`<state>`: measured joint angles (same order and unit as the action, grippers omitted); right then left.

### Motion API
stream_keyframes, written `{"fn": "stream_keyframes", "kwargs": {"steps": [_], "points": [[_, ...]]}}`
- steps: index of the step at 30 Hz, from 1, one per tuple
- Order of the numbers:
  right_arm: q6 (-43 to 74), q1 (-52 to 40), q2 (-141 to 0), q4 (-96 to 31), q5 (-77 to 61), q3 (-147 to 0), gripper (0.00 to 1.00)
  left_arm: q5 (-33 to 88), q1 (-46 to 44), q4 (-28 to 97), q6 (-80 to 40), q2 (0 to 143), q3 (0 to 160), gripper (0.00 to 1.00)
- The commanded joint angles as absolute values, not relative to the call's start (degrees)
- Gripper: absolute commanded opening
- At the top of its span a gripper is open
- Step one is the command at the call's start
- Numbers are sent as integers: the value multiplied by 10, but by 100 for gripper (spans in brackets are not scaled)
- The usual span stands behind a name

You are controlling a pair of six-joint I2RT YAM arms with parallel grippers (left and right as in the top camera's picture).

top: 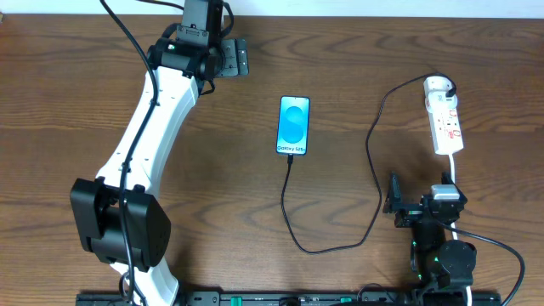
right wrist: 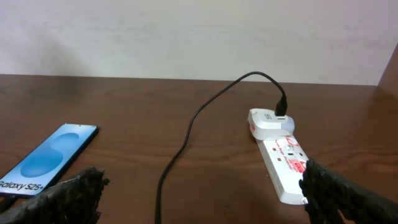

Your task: Plug charger to phone and switch on socket

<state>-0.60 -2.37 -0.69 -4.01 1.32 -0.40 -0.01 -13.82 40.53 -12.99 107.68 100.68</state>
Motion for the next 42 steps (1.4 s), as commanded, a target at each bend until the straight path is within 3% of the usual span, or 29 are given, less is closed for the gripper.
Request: {"fn": "stream_keyframes", "kwargs": {"steps": [1, 22, 30, 42], "points": [[2, -19, -3, -42, 22, -3, 99, -7, -139, 407, -121, 1081, 1011, 92], [2, -19, -3, -42, 22, -3, 99, -5, -132, 458, -120, 1081, 1011, 92], [2, -19, -3, -42, 22, -3, 99, 42, -122, 475, 30, 1076, 1011, 92], [2, -19, -3, -42, 22, -3, 99, 90, -63, 474, 34, 1027, 949, 92]]}}
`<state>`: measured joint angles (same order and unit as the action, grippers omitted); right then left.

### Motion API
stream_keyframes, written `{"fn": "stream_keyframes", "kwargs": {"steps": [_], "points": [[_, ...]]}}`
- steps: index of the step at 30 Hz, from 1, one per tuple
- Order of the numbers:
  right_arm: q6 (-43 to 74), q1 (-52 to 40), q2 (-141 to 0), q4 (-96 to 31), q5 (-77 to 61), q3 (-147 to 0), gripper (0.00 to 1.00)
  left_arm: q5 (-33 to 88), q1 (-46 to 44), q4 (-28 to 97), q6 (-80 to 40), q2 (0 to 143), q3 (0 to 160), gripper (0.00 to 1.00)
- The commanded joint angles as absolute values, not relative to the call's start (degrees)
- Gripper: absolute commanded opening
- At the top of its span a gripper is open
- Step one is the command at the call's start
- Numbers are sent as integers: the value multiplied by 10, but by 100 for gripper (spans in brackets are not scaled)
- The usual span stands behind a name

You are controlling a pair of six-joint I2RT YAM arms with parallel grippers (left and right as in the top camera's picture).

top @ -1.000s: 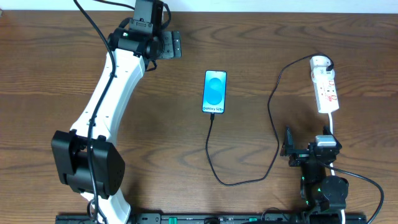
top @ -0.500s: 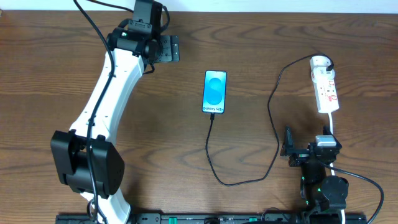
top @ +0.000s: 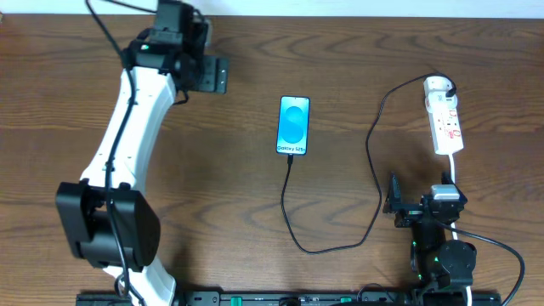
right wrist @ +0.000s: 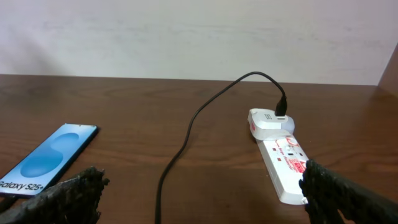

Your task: Plug charger to phone and switch on socket

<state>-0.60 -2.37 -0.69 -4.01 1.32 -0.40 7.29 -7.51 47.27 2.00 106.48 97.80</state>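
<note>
The phone [top: 294, 125] lies face up mid-table with a blue screen, also in the right wrist view as the phone [right wrist: 46, 158]. A black cable [top: 293, 212] meets its lower edge, loops forward and runs up to the white charger [top: 437, 85] at the far end of the white power strip [top: 447, 126]. My left gripper [top: 214, 75] hovers far back left, well away from the phone, and looks open. Near the front, my right gripper [right wrist: 202, 199] stands wide open and empty, with the cable [right wrist: 186, 140] between its fingers and the strip [right wrist: 283, 165] by its right finger.
The left arm [top: 127, 144] stretches across the left of the table from its base [top: 106, 225]. The right arm's base [top: 442, 255] sits at the front right, just below the strip's white lead [top: 455, 170]. A pale wall [right wrist: 186, 37] bounds the far edge.
My left gripper has shifted to the left and slightly nearer, farther from the phone. The right gripper, phone, cable and power strip lie as before.
</note>
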Motion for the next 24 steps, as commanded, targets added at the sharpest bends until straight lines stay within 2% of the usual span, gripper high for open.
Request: {"fn": "stream_keyframes", "kwargs": {"steps": [1, 24], "points": [[2, -19, -3, -42, 22, -3, 99, 90, -62, 471, 34, 1017, 938, 92], [2, -19, -3, -42, 22, -3, 99, 82, -39, 253, 32, 684, 540, 92]]}}
